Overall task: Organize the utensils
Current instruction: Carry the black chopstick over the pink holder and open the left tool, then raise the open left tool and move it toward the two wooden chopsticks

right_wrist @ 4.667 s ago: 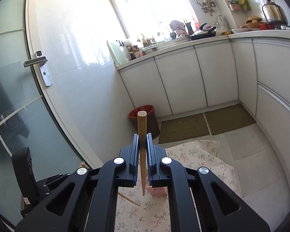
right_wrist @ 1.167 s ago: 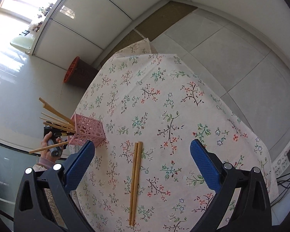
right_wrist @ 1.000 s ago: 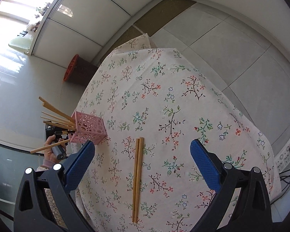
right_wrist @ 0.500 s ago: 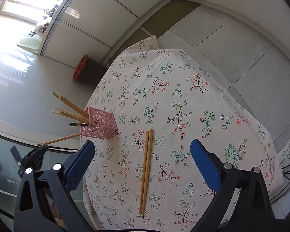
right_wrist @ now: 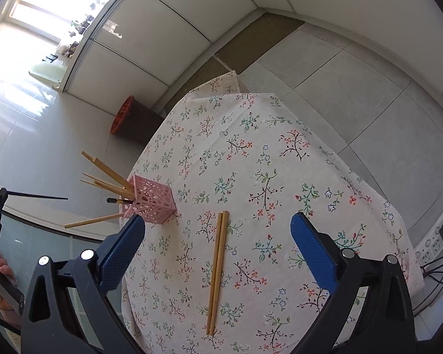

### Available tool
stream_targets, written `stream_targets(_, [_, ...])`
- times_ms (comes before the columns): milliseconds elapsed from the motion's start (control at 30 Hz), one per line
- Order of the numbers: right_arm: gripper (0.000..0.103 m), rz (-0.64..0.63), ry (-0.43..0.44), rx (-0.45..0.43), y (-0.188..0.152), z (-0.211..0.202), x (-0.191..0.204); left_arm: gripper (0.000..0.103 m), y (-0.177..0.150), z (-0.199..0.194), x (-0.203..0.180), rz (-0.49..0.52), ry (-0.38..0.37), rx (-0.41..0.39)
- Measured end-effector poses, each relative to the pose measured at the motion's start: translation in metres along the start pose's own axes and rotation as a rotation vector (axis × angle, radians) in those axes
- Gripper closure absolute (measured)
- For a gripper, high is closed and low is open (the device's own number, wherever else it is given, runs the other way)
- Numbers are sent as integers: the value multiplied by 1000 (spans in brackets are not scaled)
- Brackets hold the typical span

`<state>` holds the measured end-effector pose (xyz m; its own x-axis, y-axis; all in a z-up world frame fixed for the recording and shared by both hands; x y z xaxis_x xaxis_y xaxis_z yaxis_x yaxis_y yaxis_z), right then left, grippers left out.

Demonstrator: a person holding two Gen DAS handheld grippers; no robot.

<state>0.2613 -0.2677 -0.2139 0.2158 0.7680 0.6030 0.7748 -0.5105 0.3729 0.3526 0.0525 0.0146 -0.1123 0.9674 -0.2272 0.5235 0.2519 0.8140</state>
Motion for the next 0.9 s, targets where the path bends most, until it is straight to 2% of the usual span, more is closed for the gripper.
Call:
stream_targets(100, [7,-6,3,11,0,1,0,97,-20,25,-12,0,-14,54])
stream_targets(200, [7,-11,1,10,1,1,0,97,-44,52,-23,29,3,104])
stream_targets(267, [7,-15,2,7,1,0,1,96,-58,65,-25,33,-17,129])
stream_targets(333, [7,-19,3,4,2,-1,2,81,-67,74,-23,25,-31,145])
stream_targets(600, [7,-55,-6,-13,1,-4,10,67,-58,34,-16,-13,-82,59])
stream_targets(767, [7,-63,-25,-17,-1,-5,11,43,-65,6,-20,-4,-94,26])
stream_targets(900, [7,-52,-47,-6,-3,-3,6,33,-89,-9,-24,28,-93,27])
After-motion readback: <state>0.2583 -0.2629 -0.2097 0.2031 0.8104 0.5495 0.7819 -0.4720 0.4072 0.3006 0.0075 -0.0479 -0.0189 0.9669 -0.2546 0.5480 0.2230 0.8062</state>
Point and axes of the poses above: each gripper's, at about its wrist camera, not at the fingertips, and z roughly the way its jaws point, x to its left, y to its top, the point moved 2 cm from there along z, roughly the way its jaws point, and after that the axes turned 7 degrees about -z, right-handed, at the moved point
